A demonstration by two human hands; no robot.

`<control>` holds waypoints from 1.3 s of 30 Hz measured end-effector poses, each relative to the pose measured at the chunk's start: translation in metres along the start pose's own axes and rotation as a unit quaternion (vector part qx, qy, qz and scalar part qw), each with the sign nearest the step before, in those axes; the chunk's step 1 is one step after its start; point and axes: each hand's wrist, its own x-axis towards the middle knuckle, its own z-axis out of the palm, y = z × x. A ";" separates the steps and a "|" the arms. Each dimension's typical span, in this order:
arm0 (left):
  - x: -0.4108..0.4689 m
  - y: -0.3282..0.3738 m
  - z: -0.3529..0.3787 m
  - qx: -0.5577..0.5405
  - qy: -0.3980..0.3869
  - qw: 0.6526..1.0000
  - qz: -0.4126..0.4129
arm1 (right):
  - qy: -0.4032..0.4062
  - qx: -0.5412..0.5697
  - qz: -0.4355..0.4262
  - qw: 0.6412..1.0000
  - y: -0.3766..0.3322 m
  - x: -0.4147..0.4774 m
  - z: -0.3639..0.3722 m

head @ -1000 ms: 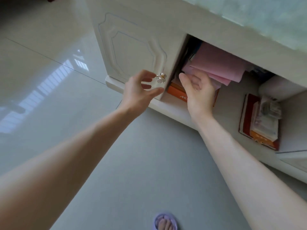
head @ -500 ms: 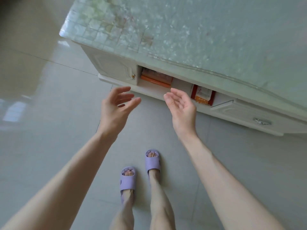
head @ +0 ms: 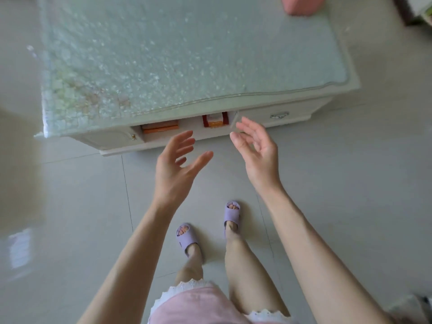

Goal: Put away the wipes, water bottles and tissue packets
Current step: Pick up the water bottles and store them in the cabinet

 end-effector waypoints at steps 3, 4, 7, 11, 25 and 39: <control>-0.005 0.022 0.018 -0.006 -0.027 0.999 0.025 | 0.023 0.022 -0.007 0.999 -0.019 -0.008 -0.025; -0.007 0.035 0.040 0.004 -0.052 0.998 0.032 | 0.053 0.035 -0.013 0.998 -0.027 -0.009 -0.049; -0.009 0.064 0.105 0.018 -0.117 0.992 0.049 | 0.121 0.056 -0.014 0.991 -0.038 -0.010 -0.113; 0.003 0.085 0.194 0.031 -0.179 0.981 0.062 | 0.177 0.061 -0.023 0.982 -0.038 0.010 -0.193; 0.047 0.202 0.504 0.030 -0.250 0.963 0.100 | 0.261 0.084 -0.069 0.959 -0.090 0.144 -0.476; 0.199 0.367 0.738 -0.022 -0.298 0.925 0.234 | 0.293 0.075 -0.194 0.933 -0.202 0.375 -0.655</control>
